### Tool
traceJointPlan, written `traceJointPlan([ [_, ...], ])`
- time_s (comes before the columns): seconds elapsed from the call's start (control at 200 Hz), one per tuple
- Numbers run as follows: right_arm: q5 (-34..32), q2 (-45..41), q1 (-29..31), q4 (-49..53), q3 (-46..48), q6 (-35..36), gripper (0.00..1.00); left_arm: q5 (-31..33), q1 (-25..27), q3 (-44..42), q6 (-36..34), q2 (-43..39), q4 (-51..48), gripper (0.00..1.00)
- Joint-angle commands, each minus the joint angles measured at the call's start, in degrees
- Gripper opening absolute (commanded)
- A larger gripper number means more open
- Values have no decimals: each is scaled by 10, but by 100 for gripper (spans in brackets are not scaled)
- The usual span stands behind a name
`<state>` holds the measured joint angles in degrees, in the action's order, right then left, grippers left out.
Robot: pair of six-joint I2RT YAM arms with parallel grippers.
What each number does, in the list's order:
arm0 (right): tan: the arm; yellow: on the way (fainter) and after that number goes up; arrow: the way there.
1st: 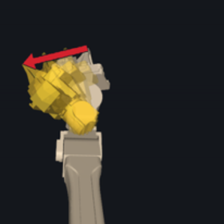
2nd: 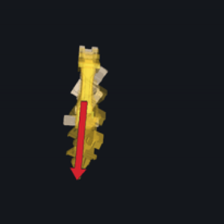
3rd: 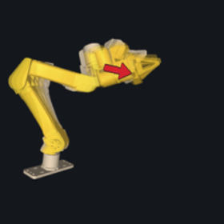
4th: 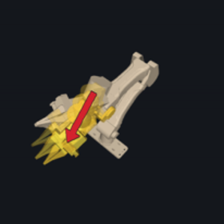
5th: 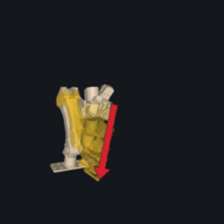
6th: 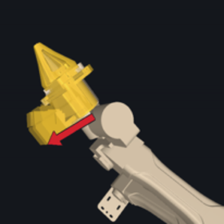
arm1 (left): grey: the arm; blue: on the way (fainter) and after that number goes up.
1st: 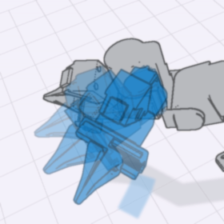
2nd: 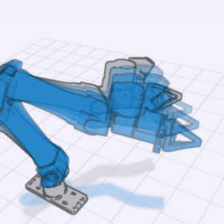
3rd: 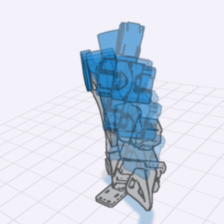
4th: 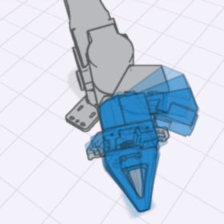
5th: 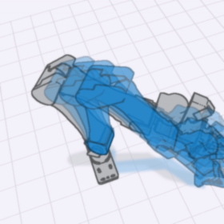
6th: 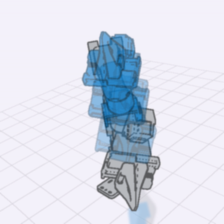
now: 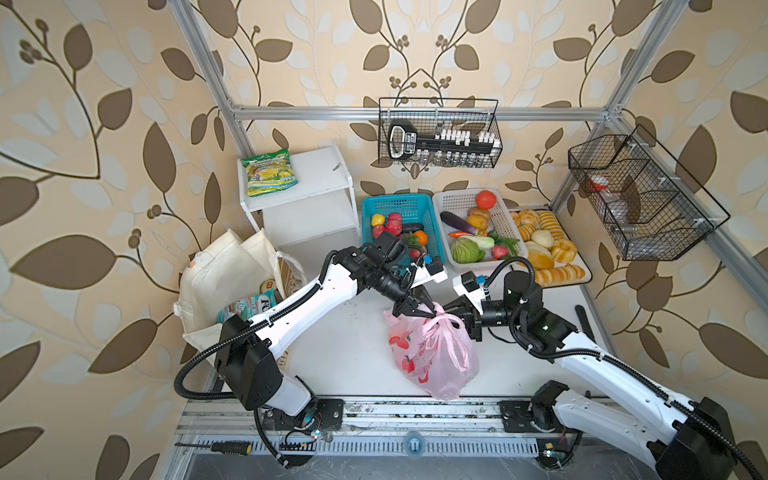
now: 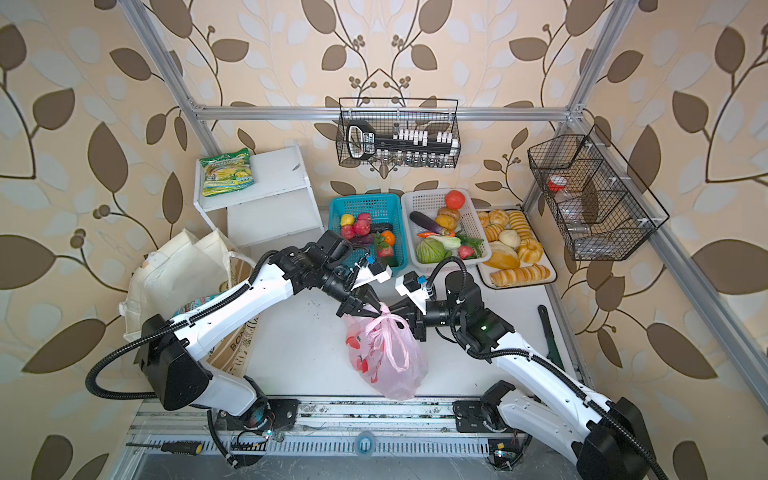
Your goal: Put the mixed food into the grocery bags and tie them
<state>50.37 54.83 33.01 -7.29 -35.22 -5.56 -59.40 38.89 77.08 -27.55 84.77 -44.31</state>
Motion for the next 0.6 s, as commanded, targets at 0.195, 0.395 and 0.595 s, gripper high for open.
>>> traceJointPlan([
  [0.195, -2, -15, 1, 1, 15, 16, 14, -14, -6, 0, 22, -49, 15, 5],
  [0.395, 9, -4, 6, 16, 3, 20, 23, -10, -6, -3, 30, -50, 27, 1],
  [0.595, 7, 12, 11, 19, -2, 28, 33, -14, -6, -3, 35, -51, 30, 2],
])
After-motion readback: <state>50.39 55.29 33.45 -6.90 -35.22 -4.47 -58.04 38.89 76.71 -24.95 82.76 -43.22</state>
